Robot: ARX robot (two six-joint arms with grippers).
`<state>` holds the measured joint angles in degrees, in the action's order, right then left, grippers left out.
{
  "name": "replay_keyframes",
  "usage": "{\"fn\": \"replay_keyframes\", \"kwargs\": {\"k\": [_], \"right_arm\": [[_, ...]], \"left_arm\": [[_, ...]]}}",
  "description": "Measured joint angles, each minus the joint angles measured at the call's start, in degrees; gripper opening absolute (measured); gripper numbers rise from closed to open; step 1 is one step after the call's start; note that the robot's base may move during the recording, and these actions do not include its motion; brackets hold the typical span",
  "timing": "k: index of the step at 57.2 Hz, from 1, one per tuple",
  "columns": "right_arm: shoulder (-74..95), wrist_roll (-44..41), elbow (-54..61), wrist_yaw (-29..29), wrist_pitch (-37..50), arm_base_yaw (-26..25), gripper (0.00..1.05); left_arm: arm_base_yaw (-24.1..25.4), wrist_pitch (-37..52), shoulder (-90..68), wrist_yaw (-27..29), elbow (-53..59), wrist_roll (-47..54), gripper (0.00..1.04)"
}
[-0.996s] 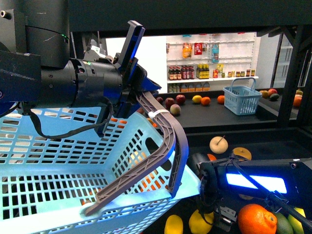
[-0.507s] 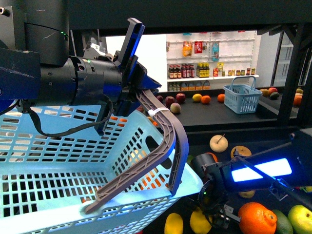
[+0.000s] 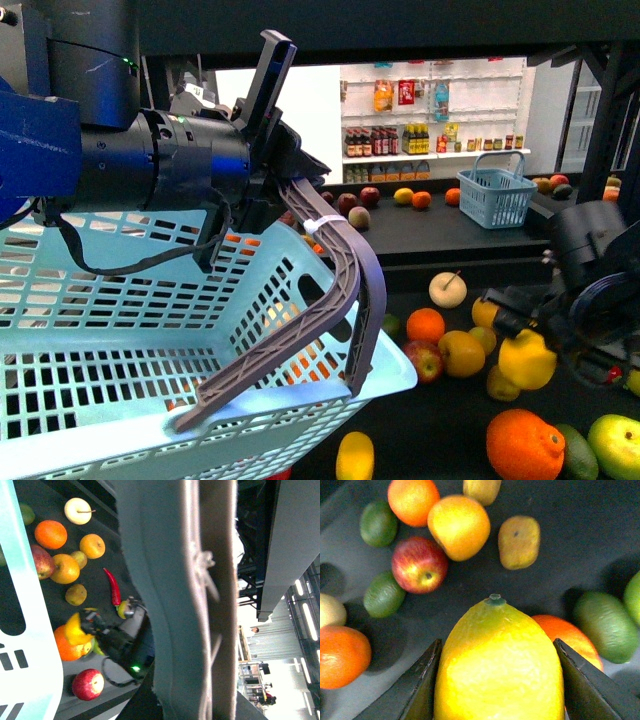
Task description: Pick lemon from shelf
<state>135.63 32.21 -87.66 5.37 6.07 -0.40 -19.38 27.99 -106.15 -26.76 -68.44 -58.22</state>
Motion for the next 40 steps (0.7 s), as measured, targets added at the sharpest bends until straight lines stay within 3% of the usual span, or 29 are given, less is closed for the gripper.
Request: {"fn": "replay_keyframes", "kwargs": {"k": [14, 40], "right_arm": [[-16.3, 1.7, 8.4, -6.0, 0.4, 0.0, 0.59], [-21.8, 6.9, 12.1, -8.0, 0.1, 11.0, 0.59]], "left_arm": [[0.0, 0.0, 0.0, 0.0, 0.0, 0.0, 0.08], [0.0, 0.0, 0.0, 0.0, 0.0, 0.0, 0.08]]}}
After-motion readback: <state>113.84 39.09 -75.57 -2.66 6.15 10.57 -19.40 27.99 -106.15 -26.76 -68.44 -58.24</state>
